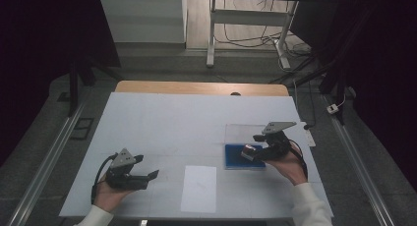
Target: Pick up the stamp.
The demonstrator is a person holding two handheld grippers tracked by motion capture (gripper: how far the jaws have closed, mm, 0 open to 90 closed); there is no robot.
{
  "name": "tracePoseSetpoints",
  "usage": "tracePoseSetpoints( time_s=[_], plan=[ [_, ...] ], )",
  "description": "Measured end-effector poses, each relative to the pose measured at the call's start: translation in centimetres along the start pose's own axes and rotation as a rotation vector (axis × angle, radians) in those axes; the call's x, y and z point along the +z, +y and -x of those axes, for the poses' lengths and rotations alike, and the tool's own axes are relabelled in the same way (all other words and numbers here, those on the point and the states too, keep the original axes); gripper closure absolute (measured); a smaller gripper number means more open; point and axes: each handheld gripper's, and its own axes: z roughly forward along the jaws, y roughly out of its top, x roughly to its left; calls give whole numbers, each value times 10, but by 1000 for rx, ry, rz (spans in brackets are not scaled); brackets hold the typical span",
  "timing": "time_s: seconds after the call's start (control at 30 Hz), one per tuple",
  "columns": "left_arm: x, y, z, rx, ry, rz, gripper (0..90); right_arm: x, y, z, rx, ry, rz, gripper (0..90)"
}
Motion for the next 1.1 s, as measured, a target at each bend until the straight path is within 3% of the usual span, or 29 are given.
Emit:
tracePoseSetpoints(
  time_s=[0.23, 0.4, 0.5, 0.57, 1.1],
  plan=[
    [1, 1, 0, -3, 4, -1, 181, 4, 0, -1, -13, -14, -25, 489],
    [-1, 1, 1, -17, -6, 11, 182, 7, -1, -1, -14, -14, -40, 523],
    [0, 1, 1, -15, -4, 9, 182, 12, -2, -1, -21, -8, -77, 550],
    [0, 1, 1, -10, -2, 5, 182, 15, -3, -3, -33, -29, -117, 666],
    [-1, -4, -2, 3, 10, -15, 183, 14, 2, -1, -31, -15, -102, 706]
  ],
)
